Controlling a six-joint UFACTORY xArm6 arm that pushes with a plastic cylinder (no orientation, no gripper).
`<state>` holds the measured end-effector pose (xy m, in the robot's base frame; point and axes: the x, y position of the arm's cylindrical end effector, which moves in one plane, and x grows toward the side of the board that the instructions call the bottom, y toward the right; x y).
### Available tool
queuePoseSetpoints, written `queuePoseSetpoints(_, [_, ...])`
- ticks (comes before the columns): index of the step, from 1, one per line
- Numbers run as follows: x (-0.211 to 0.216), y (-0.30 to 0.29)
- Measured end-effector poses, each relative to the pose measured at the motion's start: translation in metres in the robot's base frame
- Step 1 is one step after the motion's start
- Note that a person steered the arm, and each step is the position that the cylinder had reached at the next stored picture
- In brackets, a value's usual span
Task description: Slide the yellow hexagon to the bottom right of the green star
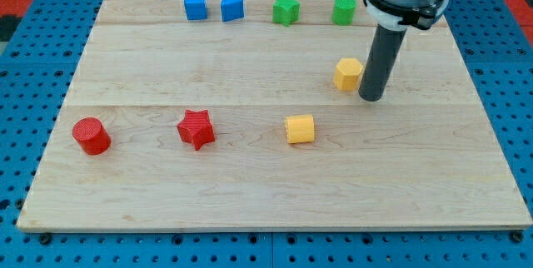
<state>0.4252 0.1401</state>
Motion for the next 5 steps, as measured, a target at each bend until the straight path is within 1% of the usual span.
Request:
queuePoseSetpoints(1, [-0.006,-0.001])
queuePoseSetpoints(2, [-0.022,-0.002])
queuePoseSetpoints(3, [0.004,0.014])
queuePoseSetpoints(4, [0.081,0.038])
queuePoseSetpoints(5, [0.156,0.014])
